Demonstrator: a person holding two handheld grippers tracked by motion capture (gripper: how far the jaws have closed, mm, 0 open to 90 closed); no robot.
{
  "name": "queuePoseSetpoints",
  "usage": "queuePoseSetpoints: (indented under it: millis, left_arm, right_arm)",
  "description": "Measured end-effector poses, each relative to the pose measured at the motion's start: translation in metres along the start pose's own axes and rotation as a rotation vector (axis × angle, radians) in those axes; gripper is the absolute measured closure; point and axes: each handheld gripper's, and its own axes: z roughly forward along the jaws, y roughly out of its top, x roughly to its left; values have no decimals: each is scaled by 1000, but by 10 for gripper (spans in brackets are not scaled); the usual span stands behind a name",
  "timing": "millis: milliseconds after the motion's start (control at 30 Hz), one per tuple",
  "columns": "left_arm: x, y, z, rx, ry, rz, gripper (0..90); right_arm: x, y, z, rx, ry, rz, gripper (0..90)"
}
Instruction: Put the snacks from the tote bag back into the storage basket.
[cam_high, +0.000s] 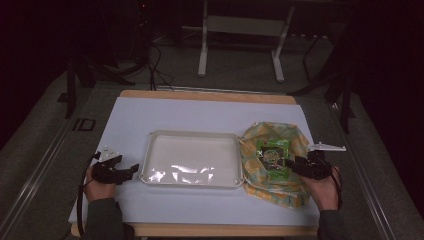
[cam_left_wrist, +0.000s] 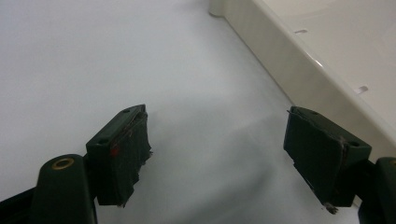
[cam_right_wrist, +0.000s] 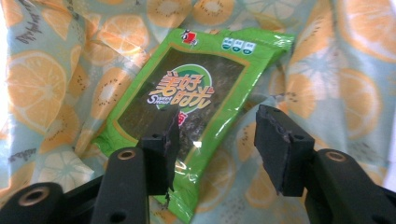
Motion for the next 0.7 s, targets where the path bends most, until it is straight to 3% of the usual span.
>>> queuePoseSetpoints:
  millis: [367, 700]
  left_arm:
    - [0, 0, 0, 1, -2, 0, 227]
    - [0, 0, 1, 5, -3, -1, 227]
  right_arm:
    - [2, 5, 20, 70, 15, 11, 413]
    - [-5, 6, 40, 124, 35, 82, 370]
